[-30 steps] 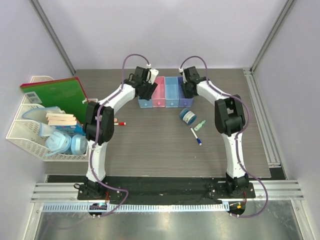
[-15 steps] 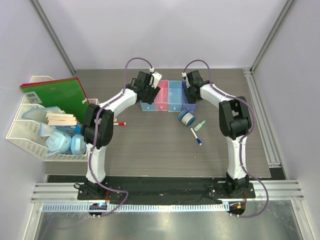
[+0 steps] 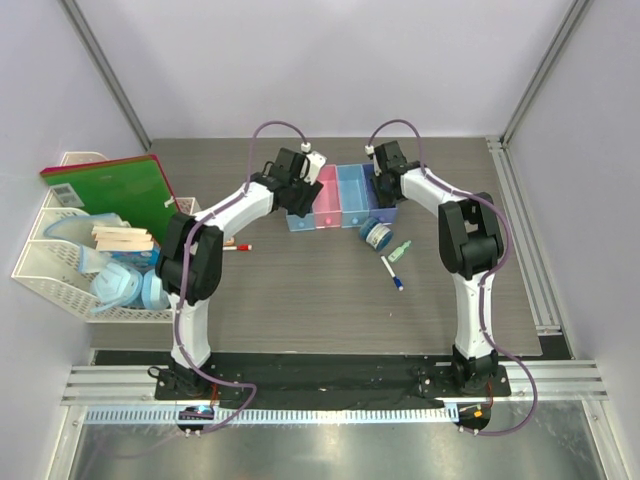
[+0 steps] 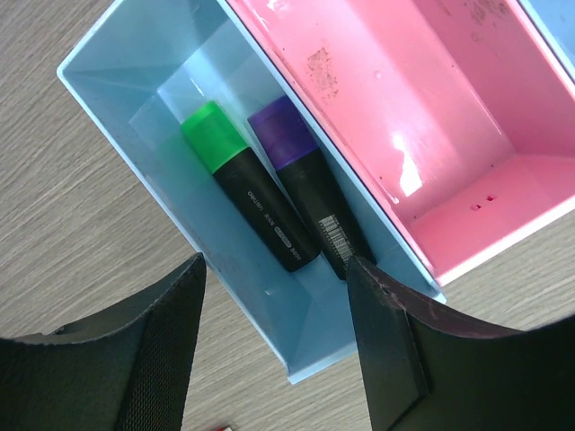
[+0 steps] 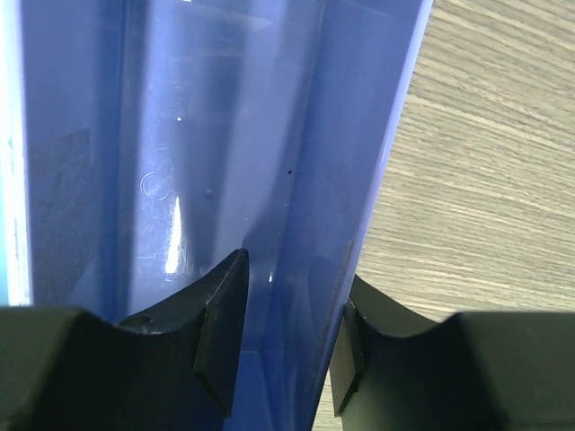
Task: Sort the stationery into containers
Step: Move the storage box to the center of the board.
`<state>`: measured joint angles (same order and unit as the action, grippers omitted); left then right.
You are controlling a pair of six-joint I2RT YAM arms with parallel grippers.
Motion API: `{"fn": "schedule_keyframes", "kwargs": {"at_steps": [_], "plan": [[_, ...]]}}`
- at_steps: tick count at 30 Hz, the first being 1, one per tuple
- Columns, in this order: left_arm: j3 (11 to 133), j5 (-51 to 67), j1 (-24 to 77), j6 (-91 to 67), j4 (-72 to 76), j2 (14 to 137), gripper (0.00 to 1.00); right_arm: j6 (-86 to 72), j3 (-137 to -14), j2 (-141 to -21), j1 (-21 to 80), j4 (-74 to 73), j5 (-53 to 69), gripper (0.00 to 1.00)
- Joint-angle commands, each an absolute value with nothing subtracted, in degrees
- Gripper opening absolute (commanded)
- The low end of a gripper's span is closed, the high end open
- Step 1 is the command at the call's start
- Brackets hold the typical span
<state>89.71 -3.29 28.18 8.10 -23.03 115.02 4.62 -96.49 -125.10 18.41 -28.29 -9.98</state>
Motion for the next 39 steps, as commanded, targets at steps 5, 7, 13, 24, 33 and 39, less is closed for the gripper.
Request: {"fn": "schedule_keyframes", "kwargs": {"at_steps": [5,7,13,24,33,39], "plan": [[88.86,-0.08,30.23,8.70,-25.40,112.68,0.65,5.54,-95.36,-117.52,19.42,-26.46,-8.26,0.46],[89.47,-1.75,30.23,9.23,-25.31,112.06,0.67,6.15,-95.10,-115.41,19.42,-26.98,-8.00,0.48],[91.76,-3.60,29.97,9.58,-25.58,109.78,0.71,6.77,-94.48,-109.61,19.42,-28.21,-7.91,0.54],[91.77,-8.62,29.09,11.60,-25.84,106.44,0.72,7.99,-86.32,-101.79,19.42,-28.92,-7.39,0.51],[83.15,-1.59,29.27,14.15,-29.18,96.33,0.72,15.11,-70.94,-89.57,20.21,-29.62,1.65,0.54],[78.49,-1.58,29.62,14.15,-29.45,98.86,0.70,16.44,-66.97,-86.40,20.39,-30.50,6.24,0.59]]}}
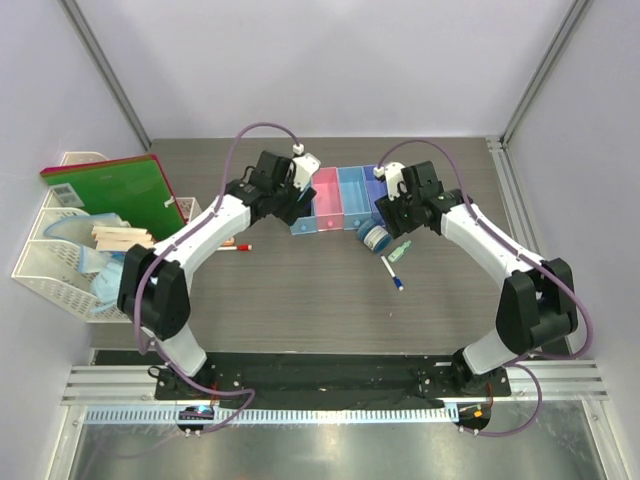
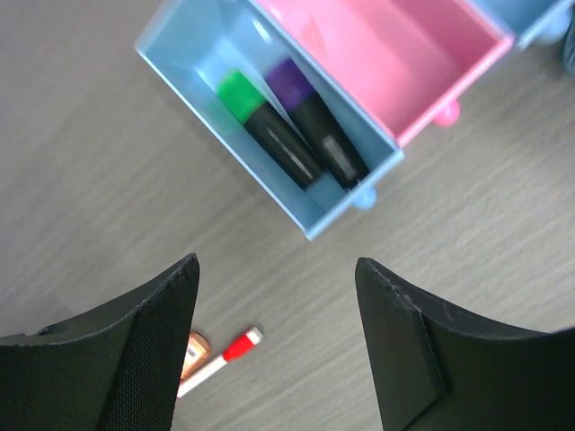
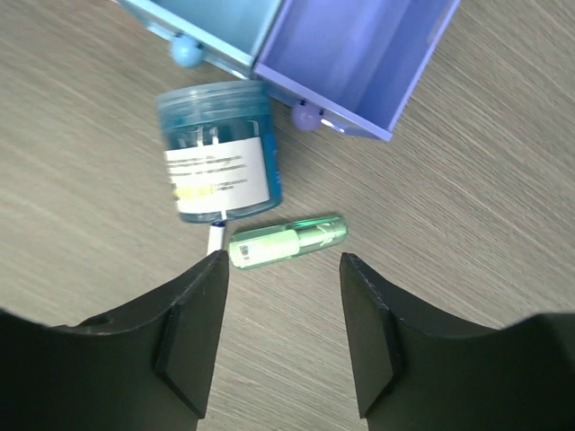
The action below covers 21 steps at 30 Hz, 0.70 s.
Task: Sort the stationery into containers
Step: Move the storage box to the center of the board.
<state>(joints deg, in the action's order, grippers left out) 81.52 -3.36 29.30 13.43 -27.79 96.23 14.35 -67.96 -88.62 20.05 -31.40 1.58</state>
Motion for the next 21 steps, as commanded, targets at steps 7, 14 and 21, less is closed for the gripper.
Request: {"fn": "schedule_keyframes", "kwargs": {"at_steps": [7,14,21], "plan": [[77.34,-2.90,30.15,12.57,-27.51,104.41,0.68,16.44,-65.66,-90.00,22.23,-29.45,9.31,0.64],[78.75,-5.27,30.23,13.18,-27.07,106.79,0.68,17.23,-65.92,-93.69,23.91,-27.95,9.05,0.67],[78.93,-7.20,30.23,13.97,-25.66,108.63,0.68,17.67,-67.50,-96.68,24.70,-27.51,8.17,0.67]]}}
